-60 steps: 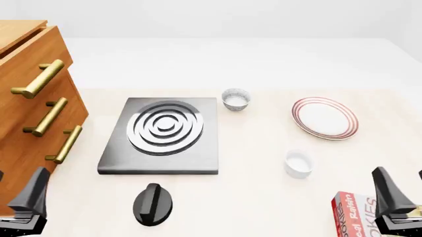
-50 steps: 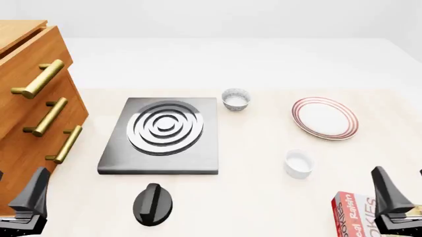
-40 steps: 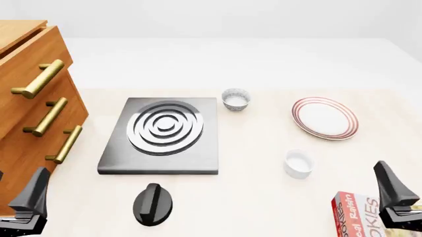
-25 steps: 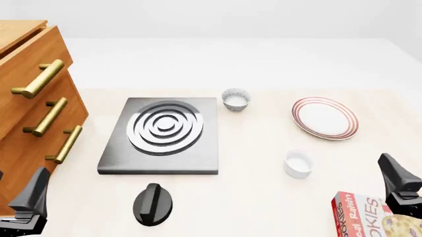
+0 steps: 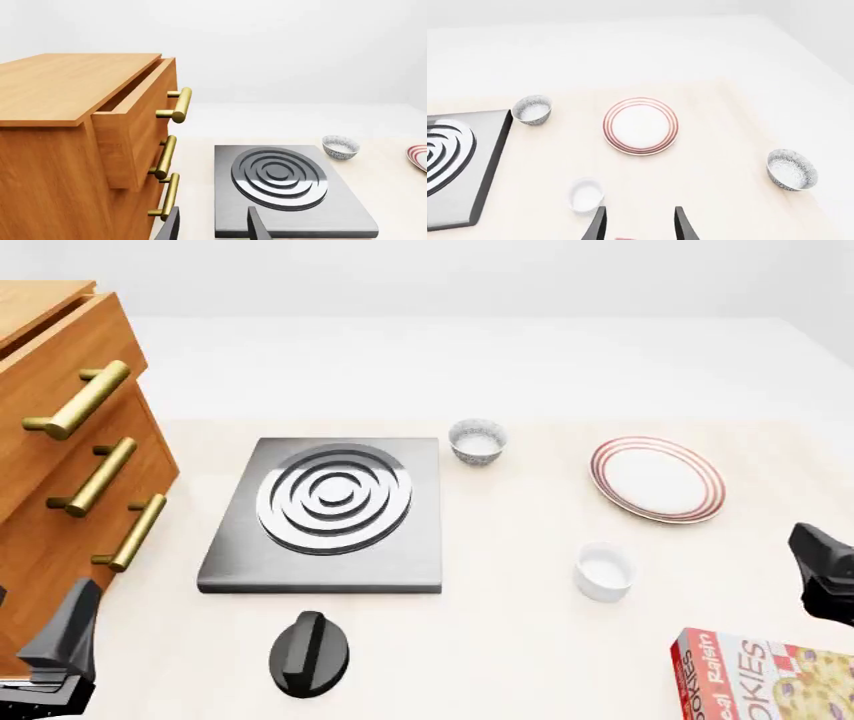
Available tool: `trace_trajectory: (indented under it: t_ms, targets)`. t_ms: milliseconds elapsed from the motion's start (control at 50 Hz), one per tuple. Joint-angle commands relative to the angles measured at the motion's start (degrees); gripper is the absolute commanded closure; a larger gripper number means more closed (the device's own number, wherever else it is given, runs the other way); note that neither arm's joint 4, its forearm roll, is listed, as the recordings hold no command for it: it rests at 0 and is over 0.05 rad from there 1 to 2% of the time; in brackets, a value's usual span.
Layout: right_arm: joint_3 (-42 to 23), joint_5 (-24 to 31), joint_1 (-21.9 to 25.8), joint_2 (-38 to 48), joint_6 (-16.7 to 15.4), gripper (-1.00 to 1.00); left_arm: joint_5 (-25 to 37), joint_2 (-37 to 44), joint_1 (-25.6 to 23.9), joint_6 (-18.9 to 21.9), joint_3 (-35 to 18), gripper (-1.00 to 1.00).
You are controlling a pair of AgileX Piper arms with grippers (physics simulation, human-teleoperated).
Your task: Pick the akita bowl next to the cookies box and place it on the plate.
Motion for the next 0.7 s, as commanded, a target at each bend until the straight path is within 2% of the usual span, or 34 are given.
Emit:
trace_trajectory:
  t_ms: [20, 240, 480, 600, 700]
  targets:
    - [-4.13, 1.13, -2.79, 6.75, 0.76, -1.00, 0.00, 0.00, 0.00, 0.00, 0.00, -1.00]
    - [-9.49, 2.26, -8.29, 12.26, -0.50, -1.00, 0.00, 0.00, 0.00, 0.00, 0.00, -1.00]
    - [-13.39, 2.00, -13.13, 19.47, 1.49, -1.00, 0.00, 0.00, 0.00, 0.00, 0.00, -1.00]
    - [-15.98, 1.68, -15.64, 25.29, 0.59, -1.00, 0.00, 0.00, 0.00, 0.00, 0.00, -1.00]
    - [-18.56, 1.34, -16.57, 29.77, 1.45, -1.00, 0.00, 0.00, 0.00, 0.00, 0.00, -1.00]
